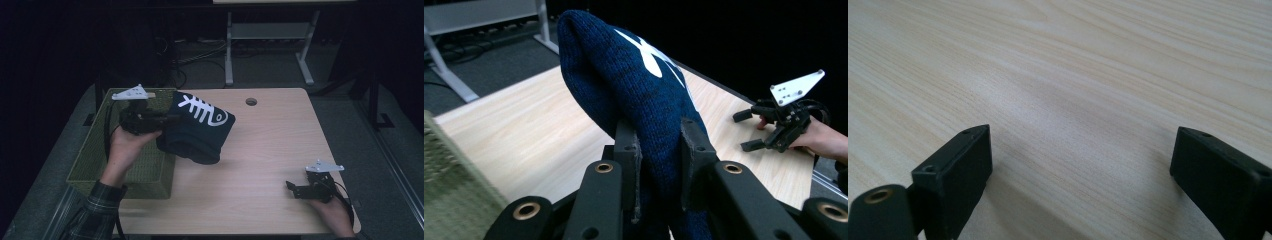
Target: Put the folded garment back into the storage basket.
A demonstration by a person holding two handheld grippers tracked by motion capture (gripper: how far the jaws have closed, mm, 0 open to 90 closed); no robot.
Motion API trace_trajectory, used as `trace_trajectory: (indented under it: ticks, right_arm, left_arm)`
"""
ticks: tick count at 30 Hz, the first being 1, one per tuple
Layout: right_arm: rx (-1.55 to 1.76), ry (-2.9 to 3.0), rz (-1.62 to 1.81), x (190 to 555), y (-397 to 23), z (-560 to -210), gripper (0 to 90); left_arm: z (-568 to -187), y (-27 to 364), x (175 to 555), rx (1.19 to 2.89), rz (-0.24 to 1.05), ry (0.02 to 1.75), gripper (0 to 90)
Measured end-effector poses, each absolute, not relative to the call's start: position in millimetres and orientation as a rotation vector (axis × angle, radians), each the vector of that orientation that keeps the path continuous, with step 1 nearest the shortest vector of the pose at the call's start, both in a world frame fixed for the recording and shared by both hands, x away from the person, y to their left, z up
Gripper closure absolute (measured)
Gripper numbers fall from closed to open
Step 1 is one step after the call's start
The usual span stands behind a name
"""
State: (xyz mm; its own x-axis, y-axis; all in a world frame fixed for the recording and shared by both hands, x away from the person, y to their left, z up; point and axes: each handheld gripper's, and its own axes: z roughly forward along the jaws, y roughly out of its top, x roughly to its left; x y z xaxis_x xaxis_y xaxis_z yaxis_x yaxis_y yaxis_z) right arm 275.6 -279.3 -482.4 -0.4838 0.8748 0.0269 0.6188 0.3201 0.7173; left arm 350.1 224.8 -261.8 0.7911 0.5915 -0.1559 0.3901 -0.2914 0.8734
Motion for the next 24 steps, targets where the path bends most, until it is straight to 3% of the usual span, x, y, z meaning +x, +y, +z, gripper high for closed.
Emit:
trace_trajectory:
  ticks: [24]
  right_arm:
    - [1.329, 2.225, 0.962, 276, -279, -482, 9.5]
  left_arm:
    - [-224, 317, 339, 1.866, 0.311, 0.861, 74.0]
